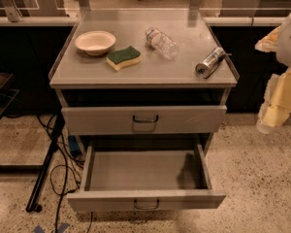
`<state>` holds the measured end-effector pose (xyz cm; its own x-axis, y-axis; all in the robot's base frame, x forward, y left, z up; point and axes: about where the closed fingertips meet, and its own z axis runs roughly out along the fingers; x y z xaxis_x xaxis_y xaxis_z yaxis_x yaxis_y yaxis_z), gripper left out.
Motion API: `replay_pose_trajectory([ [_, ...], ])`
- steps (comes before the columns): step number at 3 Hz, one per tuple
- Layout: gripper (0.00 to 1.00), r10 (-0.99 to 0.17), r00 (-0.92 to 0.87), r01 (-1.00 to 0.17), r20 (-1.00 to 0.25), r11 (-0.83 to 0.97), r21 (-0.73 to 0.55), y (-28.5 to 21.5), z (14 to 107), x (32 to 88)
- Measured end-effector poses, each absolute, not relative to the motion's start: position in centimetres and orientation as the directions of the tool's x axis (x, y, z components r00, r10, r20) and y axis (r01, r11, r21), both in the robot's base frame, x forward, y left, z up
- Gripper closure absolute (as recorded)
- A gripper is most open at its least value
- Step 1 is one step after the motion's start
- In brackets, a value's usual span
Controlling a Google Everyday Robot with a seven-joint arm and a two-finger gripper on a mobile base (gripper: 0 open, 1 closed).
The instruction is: Close middle drawer
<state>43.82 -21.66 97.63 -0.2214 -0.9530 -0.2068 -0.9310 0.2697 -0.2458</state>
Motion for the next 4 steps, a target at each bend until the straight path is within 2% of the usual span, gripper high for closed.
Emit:
replay_pose_trajectory([
  [1, 0.00, -0.953, -0.221, -0.931, -0.207, 0.270, -0.246, -21.7, 97.6, 43.8],
  [3, 0.00, -0.958, -0.148, -0.951, -0.246, 0.205, -0.229, -18.9, 92.3, 39.4],
  [4, 0.16, -0.937, -0.120, -0.964, -0.327, 0.188, -0.186, -16.8, 87.3, 36.4],
])
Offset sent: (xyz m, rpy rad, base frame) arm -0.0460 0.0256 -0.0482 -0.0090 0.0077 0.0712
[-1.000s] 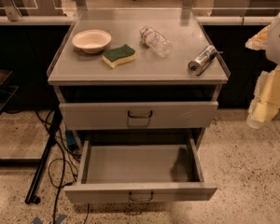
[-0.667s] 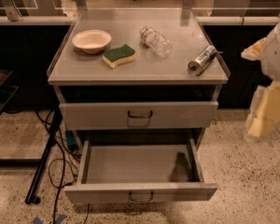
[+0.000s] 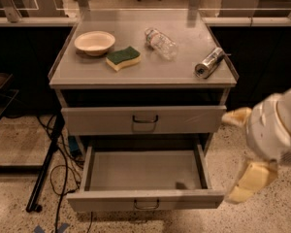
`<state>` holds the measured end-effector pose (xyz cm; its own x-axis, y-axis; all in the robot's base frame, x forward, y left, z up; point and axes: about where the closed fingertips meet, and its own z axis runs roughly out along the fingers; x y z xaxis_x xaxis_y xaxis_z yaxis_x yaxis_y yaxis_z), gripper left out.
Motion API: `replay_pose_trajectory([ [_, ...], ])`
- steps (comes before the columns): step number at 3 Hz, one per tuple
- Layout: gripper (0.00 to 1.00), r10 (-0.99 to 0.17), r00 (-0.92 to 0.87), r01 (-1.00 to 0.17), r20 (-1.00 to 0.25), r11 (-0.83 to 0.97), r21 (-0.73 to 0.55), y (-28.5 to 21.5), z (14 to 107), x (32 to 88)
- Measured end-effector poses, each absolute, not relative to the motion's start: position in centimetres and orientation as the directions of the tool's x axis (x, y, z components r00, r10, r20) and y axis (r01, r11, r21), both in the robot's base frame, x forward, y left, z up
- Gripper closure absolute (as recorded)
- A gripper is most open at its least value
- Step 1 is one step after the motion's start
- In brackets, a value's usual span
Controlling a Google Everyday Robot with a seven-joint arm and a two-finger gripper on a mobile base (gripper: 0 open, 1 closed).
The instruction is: Close middle drawer
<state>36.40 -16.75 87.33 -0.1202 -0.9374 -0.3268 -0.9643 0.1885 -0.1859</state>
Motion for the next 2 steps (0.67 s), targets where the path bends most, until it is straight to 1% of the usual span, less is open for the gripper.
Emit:
replay_pose_trajectory([
  [1, 0.47, -0.884, -0.139, -0.972, -0.446, 0.207, -0.107, -14.7, 79.4, 33.5],
  [2, 0.70, -0.850, -0.196, -0.970, -0.490, 0.242, -0.033, -13.4, 73.9, 32.1],
])
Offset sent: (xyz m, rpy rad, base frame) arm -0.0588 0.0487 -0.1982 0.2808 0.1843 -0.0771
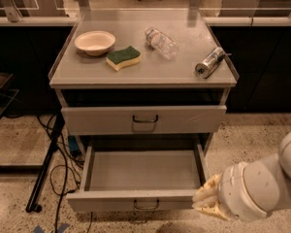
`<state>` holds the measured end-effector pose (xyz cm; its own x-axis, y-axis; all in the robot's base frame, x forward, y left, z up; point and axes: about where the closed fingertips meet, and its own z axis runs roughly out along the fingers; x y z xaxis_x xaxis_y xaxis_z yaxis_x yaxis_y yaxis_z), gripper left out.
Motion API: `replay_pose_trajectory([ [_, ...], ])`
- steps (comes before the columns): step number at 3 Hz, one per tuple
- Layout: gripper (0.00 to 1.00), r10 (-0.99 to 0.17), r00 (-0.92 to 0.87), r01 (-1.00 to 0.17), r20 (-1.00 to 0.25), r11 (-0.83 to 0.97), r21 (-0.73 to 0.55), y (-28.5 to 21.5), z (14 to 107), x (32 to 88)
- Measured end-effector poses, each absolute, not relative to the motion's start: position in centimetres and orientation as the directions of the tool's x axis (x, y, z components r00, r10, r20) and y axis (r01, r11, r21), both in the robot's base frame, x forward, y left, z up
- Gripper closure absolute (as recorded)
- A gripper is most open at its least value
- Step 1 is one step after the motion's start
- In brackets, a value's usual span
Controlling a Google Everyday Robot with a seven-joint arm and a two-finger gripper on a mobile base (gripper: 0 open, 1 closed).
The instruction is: Close middle drawer
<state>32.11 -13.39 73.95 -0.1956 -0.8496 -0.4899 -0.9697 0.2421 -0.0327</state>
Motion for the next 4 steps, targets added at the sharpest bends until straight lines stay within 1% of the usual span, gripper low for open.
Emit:
replay_pose_trajectory([
  [1, 0.93, -0.848, -0.203, -0.968, -0.489, 0.247, -0.028, -13.4, 73.3, 31.9],
  [2, 1.00, -0.847, -0.208, -0.968, -0.489, 0.249, -0.020, -13.3, 72.8, 31.9],
  [4, 1.00, -0.819, -0.318, -0.947, -0.479, 0.302, 0.112, -12.6, 62.3, 31.3],
])
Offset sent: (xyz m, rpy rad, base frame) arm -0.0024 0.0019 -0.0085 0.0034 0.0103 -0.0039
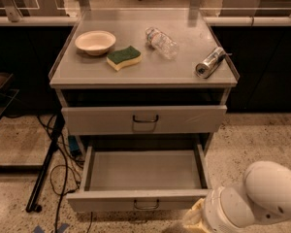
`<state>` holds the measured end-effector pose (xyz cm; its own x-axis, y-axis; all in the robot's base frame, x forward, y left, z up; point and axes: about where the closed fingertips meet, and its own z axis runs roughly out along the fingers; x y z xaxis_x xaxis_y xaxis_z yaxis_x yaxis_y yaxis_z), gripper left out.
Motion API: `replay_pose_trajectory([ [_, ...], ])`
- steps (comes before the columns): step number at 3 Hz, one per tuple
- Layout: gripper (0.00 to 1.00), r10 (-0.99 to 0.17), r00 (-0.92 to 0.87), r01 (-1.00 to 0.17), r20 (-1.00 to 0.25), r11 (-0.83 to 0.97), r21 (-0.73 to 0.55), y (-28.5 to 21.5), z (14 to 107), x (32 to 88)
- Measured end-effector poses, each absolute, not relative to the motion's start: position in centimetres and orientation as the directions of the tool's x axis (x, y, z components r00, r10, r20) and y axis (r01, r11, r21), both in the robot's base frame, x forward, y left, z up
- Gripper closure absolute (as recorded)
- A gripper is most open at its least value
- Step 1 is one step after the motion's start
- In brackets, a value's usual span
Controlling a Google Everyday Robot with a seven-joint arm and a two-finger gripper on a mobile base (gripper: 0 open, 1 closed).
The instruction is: Close middle drawer
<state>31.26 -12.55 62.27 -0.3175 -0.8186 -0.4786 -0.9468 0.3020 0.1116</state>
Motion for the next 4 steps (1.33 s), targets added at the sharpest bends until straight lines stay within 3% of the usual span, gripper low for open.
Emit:
replay_pose_trajectory([
  [3, 1.00, -0.731, -0.376, -0.923, -0.569, 0.350, 0.160, -10.9, 47.9, 36.3],
  [4, 1.00, -0.731, -0.376, -0.923, -0.569, 0.350, 0.160, -10.9, 47.9, 36.3],
])
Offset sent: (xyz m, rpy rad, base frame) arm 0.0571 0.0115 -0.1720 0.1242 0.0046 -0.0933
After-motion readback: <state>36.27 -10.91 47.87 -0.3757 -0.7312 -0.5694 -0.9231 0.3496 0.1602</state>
